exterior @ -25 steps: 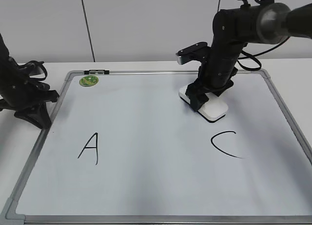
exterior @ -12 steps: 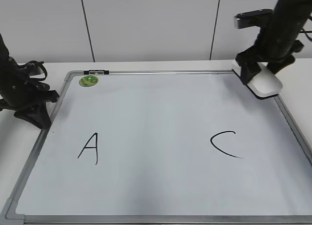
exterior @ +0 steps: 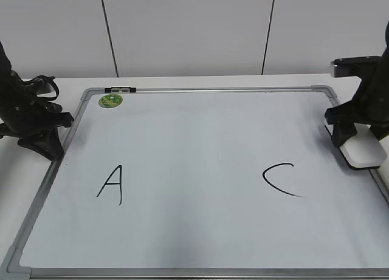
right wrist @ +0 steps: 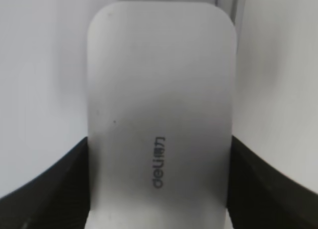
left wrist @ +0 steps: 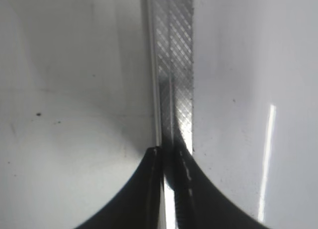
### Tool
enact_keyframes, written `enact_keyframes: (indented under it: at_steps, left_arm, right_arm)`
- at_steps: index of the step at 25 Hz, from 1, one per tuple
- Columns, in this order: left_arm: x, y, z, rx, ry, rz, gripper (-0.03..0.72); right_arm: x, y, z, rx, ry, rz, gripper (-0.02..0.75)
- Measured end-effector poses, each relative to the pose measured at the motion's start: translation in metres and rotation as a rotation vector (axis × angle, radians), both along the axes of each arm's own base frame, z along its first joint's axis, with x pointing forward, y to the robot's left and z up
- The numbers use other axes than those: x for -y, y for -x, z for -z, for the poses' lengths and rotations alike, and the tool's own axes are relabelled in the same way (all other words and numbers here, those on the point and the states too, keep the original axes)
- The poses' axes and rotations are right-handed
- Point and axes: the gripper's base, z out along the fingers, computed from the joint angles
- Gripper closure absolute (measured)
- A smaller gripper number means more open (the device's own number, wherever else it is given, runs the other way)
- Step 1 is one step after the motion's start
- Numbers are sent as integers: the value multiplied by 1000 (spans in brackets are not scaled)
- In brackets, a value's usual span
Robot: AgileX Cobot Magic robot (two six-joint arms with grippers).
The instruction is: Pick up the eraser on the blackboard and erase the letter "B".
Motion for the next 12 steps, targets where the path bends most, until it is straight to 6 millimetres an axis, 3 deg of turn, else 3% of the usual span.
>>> enact_keyframes:
  at_steps: [5, 12]
  left_arm:
    - [0, 0, 0, 0, 0, 0, 641]
    - [0, 0, 0, 0, 2, -1, 641]
  right_arm:
    - [10, 9, 17, 8, -24, 48, 206]
    - [12, 8, 20, 40, -55, 83, 206]
